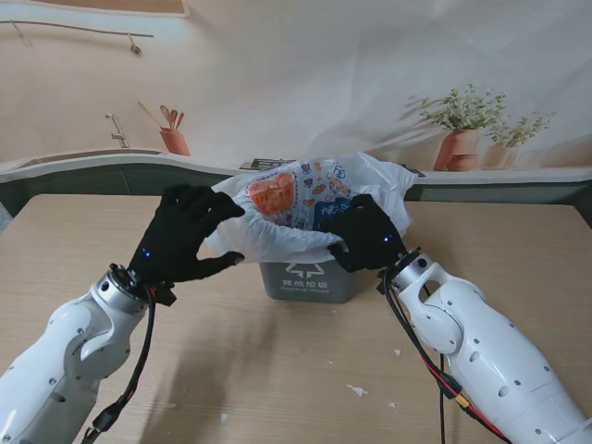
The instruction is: Fit the garbage bag over the bin
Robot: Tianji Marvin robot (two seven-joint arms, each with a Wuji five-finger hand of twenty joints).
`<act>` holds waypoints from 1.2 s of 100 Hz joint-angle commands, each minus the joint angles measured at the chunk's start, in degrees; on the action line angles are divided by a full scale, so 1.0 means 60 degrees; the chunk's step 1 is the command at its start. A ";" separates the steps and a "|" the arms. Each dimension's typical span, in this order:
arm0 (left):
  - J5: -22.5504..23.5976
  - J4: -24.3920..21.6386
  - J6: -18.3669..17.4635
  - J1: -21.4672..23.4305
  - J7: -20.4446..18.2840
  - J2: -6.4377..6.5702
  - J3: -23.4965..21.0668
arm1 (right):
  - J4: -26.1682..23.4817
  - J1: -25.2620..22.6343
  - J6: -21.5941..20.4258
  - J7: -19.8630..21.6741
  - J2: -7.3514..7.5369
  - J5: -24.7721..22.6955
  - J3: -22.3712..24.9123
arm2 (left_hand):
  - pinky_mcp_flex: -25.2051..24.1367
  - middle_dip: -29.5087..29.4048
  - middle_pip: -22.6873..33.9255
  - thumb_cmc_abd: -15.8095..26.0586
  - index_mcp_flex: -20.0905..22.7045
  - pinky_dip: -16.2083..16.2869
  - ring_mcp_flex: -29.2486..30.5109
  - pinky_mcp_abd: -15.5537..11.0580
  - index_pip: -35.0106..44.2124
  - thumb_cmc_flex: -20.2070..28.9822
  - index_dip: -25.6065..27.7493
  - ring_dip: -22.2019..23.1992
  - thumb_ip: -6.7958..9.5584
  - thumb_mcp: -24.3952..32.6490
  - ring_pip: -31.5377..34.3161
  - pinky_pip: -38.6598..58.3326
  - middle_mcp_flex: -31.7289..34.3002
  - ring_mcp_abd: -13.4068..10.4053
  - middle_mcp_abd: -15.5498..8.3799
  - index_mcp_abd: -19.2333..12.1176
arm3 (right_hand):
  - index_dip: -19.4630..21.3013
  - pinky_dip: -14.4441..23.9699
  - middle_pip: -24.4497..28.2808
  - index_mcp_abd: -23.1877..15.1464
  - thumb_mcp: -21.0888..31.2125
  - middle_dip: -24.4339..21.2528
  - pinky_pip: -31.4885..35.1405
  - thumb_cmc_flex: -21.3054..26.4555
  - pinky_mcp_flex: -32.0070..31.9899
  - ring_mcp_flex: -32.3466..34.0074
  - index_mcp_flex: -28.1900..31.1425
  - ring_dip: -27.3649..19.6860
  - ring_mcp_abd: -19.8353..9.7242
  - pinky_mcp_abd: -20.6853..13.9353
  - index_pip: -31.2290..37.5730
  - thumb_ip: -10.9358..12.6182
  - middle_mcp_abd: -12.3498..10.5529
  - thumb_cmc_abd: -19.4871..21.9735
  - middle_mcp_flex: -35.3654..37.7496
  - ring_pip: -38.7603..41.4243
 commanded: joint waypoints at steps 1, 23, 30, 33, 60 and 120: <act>-0.0175 -0.0228 0.0184 -0.0317 -0.0641 -0.0017 -0.0267 | 0.0047 -0.0040 -0.0008 0.0124 -0.0049 -0.0043 -0.0037 | -0.0092 -0.0340 -0.0454 0.0361 0.0237 -0.0195 -0.0069 -0.0146 -0.0602 0.0131 -0.0399 -0.0286 0.0024 -0.0036 -0.0503 -0.0456 -0.0025 -0.0096 0.0082 0.0338 | 0.0187 -0.0134 0.0380 -0.0802 0.0808 0.0172 0.0294 0.0747 -0.0275 0.0169 0.0306 0.0138 0.0118 -0.0036 0.0537 -0.0206 0.0224 -0.0122 0.0174 0.0221; -0.2613 -0.0078 0.1488 -0.1325 -0.3687 -0.0052 -0.0377 | 0.0106 -0.0014 -0.0049 0.0024 -0.0045 -0.0089 -0.0090 | -0.0088 -0.1710 -0.1751 -0.0487 0.0426 -0.0777 -0.0213 0.0238 -0.2893 -0.0307 -0.1635 -0.1341 -0.0309 0.0275 -0.2311 -0.1619 -0.0059 0.0096 0.0627 0.1125 | 0.0199 -0.0150 0.0383 -0.0807 0.0805 0.0197 0.0310 0.0747 -0.0265 0.0173 0.0297 0.0138 0.0111 -0.0042 0.0526 -0.0203 0.0219 -0.0110 0.0184 0.0229; -0.3018 0.0115 0.1956 -0.1656 -0.4235 -0.0028 -0.0326 | 0.0132 -0.0002 -0.0062 -0.0015 -0.0046 -0.0096 -0.0109 | -0.0114 -0.1748 -0.1748 -0.0663 0.0528 -0.0765 -0.0169 0.0309 -0.2979 -0.0419 -0.1681 -0.1366 -0.0363 0.0225 -0.2358 -0.1633 0.0022 0.0140 0.0675 0.1257 | 0.0202 -0.0154 0.0388 -0.0798 0.0800 0.0205 0.0313 0.0739 -0.0266 0.0166 0.0287 0.0139 0.0110 -0.0037 0.0524 -0.0206 0.0216 -0.0103 0.0178 0.0231; -0.3171 0.0209 0.2138 -0.1798 -0.4467 -0.0011 -0.0301 | 0.0141 0.0003 -0.0063 -0.0024 -0.0046 -0.0101 -0.0116 | -0.0123 -0.1755 -0.1750 -0.0729 0.0550 -0.0771 -0.0165 0.0309 -0.3015 -0.0453 -0.1700 -0.1375 -0.0381 0.0193 -0.2381 -0.1662 0.0041 0.0142 0.0664 0.1266 | 0.0205 -0.0156 0.0394 -0.0792 0.0795 0.0212 0.0315 0.0737 -0.0267 0.0167 0.0283 0.0141 0.0117 -0.0037 0.0524 -0.0207 0.0221 -0.0105 0.0174 0.0237; -0.5337 0.1259 0.3035 -0.3040 -0.6684 0.0149 0.0181 | 0.0169 -0.0011 -0.0100 -0.0098 -0.0042 -0.0130 -0.0103 | -0.0104 -0.1826 -0.1897 -0.1035 0.1047 -0.0876 -0.0144 0.0290 -0.3393 -0.0809 -0.1861 -0.1397 -0.0567 0.0195 -0.2727 -0.2772 0.0190 0.0066 0.0495 0.1138 | 0.0210 -0.0170 0.0433 -0.0799 0.0784 0.0238 0.0338 0.0736 -0.0259 0.0207 0.0291 0.0152 0.0133 -0.0031 0.0525 -0.0206 0.0233 -0.0099 0.0220 0.0275; -0.7436 0.2438 0.3352 -0.4337 -0.8291 0.0223 0.1261 | 0.0106 -0.0132 -0.0194 -0.0100 -0.0029 -0.0159 0.0080 | -0.0066 -0.1773 -0.2096 -0.0166 0.1727 -0.0348 -0.0014 0.0239 -0.3702 -0.0683 -0.1991 -0.1315 -0.0445 -0.2388 -0.3139 -0.3910 0.0550 0.0071 0.0592 0.1259 | 0.0197 -0.0185 0.0520 -0.0733 0.0787 0.0300 0.0387 0.0728 -0.0245 0.0267 0.0281 0.0178 0.0154 -0.0029 0.0529 -0.0205 0.0269 -0.0082 0.0271 0.0358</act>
